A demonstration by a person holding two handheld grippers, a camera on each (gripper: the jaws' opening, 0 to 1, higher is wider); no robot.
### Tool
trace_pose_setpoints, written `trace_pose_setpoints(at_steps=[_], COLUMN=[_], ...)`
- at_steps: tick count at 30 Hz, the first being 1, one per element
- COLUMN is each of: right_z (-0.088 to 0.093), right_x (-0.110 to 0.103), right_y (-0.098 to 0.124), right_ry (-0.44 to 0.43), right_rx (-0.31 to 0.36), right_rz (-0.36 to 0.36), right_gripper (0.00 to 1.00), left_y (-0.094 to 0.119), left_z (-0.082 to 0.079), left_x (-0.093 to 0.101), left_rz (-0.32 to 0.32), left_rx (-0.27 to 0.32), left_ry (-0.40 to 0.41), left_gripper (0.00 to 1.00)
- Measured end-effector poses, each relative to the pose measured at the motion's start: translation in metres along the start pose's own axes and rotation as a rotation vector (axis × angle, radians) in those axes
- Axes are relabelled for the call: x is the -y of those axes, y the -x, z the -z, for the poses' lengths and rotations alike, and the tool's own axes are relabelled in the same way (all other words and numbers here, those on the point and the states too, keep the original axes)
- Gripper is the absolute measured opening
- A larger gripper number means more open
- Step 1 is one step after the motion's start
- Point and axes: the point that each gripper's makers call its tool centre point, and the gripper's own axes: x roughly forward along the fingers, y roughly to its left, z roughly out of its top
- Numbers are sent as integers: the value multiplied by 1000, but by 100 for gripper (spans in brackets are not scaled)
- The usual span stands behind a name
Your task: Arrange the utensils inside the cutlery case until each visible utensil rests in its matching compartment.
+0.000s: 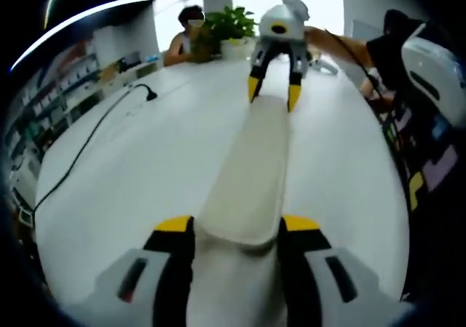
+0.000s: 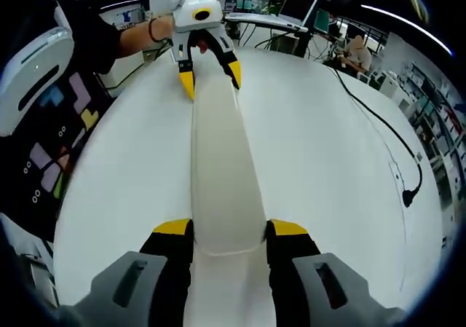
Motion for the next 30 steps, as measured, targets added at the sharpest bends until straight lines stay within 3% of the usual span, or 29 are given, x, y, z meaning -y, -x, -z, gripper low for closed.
trace_pose_setpoints(at_steps=[8, 19, 30], right_z=[-9, -24, -23], right_x=[-2, 1, -3], right_y=[-5, 2, 0], right_ry=[9, 15, 11], right_rx=[-16, 6, -7], right_rz=[-5, 18, 3], right_gripper=[42, 38, 37], left_y=[-4, -5, -7], left_z=[-4, -3, -3], left_x=[-2, -7, -9], left_rz=[6, 1, 12], left_rx=[43, 48, 51], left_ry=[3, -16, -1], left_gripper=[49, 49, 50])
